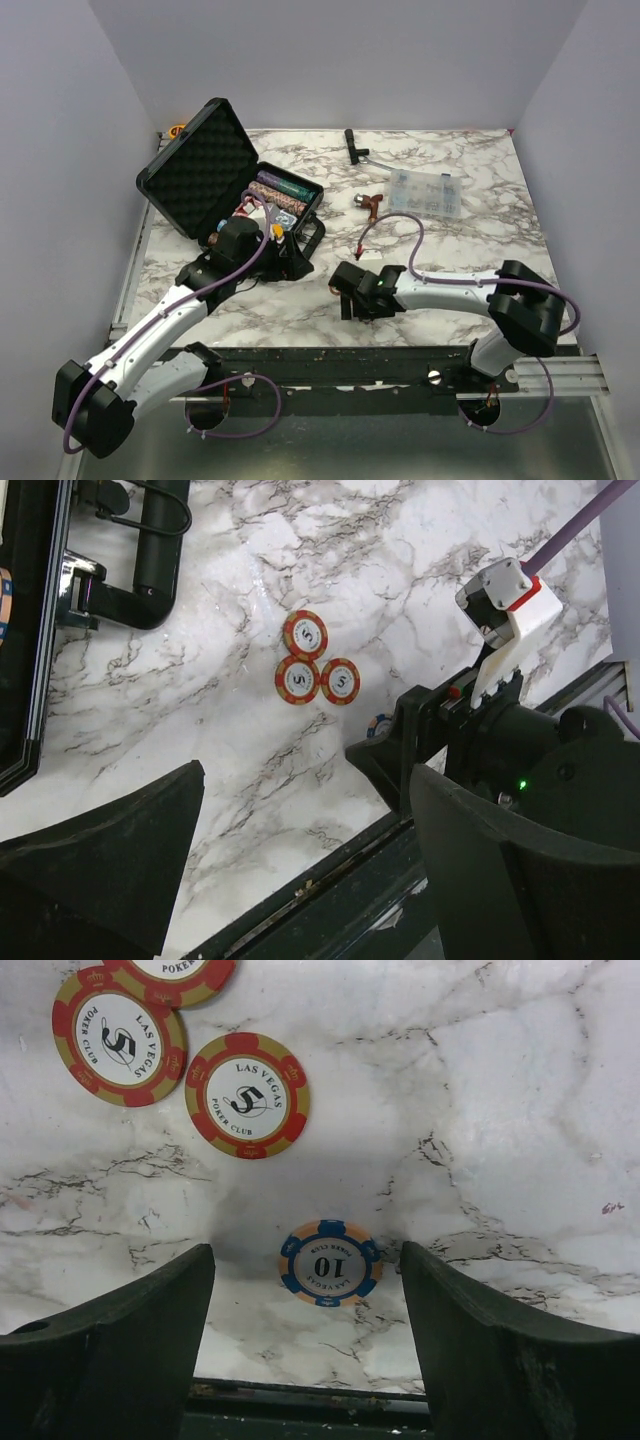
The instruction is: Pack up texas hold em set
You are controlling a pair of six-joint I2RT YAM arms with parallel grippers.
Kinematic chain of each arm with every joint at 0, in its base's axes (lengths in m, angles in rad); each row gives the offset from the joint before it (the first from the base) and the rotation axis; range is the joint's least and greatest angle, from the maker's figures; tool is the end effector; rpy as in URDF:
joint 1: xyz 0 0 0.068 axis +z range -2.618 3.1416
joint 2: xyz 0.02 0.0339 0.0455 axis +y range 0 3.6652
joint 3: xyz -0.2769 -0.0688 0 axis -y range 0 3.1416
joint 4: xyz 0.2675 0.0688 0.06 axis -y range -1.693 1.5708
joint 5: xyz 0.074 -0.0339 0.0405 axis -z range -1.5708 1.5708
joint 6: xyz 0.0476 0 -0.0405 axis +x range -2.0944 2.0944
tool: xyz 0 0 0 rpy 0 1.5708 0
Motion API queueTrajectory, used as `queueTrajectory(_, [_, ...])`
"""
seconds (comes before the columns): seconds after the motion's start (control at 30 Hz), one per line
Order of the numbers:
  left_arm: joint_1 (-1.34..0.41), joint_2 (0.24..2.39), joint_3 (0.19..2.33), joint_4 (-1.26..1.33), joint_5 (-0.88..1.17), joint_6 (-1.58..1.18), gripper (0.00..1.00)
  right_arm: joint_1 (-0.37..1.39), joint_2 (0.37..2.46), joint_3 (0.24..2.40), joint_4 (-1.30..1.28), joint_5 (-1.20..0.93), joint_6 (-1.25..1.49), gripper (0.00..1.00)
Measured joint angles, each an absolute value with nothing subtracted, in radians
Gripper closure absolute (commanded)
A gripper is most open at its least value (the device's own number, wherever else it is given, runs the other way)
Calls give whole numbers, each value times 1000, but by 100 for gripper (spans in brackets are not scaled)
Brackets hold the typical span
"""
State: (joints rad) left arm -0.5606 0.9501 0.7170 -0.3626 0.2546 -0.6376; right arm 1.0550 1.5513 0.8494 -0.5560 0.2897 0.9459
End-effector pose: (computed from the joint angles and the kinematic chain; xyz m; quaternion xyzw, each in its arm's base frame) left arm 0.1905 -0.1338 0.2680 0.0257 0.8780 -0.3547 0.3205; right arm 0.1570 0.2494 0.1496 -0.0308 0.9772 0.0528 0.2033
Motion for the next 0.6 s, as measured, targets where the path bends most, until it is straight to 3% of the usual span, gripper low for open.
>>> queueTrajectory(0.6, [-561, 942, 656, -360, 247, -652, 16, 1139, 1621, 902, -626, 385, 1064, 41])
